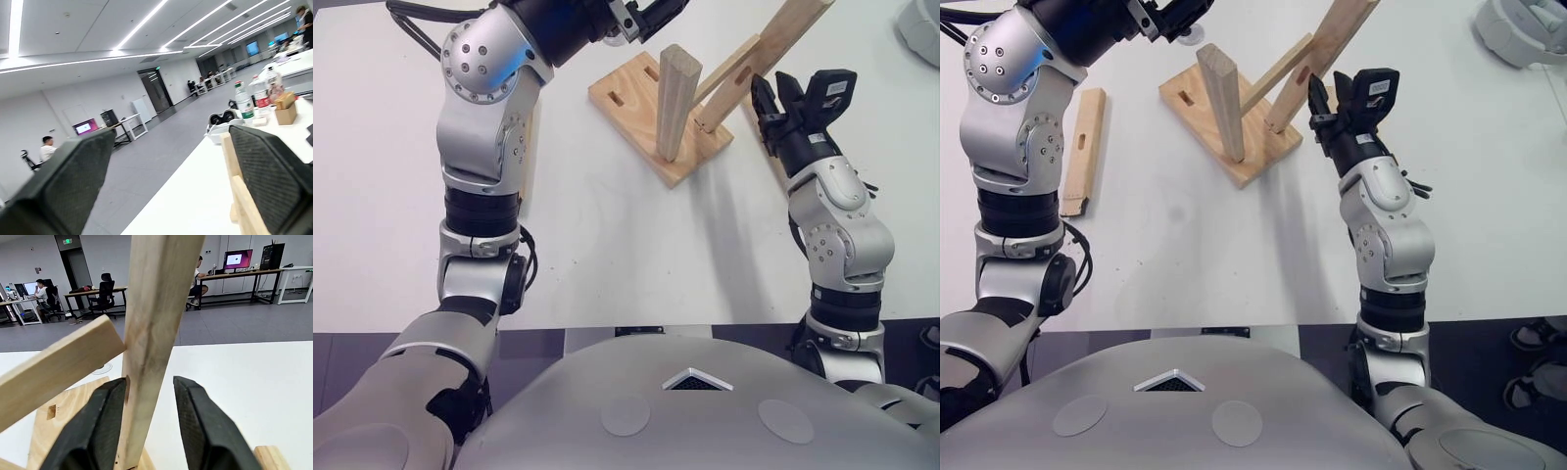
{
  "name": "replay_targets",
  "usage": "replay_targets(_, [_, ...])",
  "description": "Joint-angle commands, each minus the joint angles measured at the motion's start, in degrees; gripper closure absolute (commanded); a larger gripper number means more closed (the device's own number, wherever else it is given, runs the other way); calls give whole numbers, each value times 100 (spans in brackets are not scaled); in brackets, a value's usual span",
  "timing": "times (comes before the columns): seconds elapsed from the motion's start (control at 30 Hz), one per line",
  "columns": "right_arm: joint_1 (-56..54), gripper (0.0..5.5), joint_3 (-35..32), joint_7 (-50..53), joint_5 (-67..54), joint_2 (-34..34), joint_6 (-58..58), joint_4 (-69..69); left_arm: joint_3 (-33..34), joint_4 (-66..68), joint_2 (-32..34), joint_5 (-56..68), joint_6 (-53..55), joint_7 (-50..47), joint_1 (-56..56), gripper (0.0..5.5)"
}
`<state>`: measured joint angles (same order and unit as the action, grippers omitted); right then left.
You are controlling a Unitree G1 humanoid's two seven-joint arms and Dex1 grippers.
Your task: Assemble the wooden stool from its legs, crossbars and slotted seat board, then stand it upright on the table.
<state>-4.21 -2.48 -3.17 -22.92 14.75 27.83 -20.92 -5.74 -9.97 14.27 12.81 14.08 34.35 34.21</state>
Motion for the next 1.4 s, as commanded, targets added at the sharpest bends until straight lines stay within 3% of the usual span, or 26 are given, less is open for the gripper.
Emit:
replay_targets(0.03, [332,369,-248,-292,107,197,-191,-87,-316,-555,-256,-204,371,-459,96,126])
replay_targets(0.13, [652,369,-323,-766,341,610,-380,152,-292,-1031,-294,-241,622,-699,-1,126])
replay_targets(0.33, [-924,369,529,-1219,1523,726,-880,3337,-661,-1245,-274,-502,875,-892,38,126])
replay_targets(0.5, [-2301,369,1047,-1810,2301,633,-2469,6458,-1055,-1027,-159,-898,778,-827,-42,126])
replay_targets(0.67, [-2702,369,1408,-2623,2776,654,-4175,7711,-446,-1031,-45,-631,833,-852,-58,126])
replay_targets(0.83, [-1999,369,1554,-3430,2885,1098,-4499,7153,45,-1009,374,-536,862,-692,-68,126])
replay_targets(1.07, [-412,369,1774,-4101,2413,1273,-3176,3950,60,-991,578,-629,827,-672,-169,126])
replay_targets(1.17, [-183,369,1823,-4088,2342,1252,-2671,3229,-20,-973,644,-716,807,-651,-189,126])
replay_targets(1.3, [-105,369,1416,-3568,2443,1365,-2390,2883,-321,-1023,981,-1056,911,-494,-95,126])
replay_targets(1.4, [-34,369,778,-2927,2281,1279,-2118,2585,-397,-1647,676,-1245,1782,-1004,-12,126])
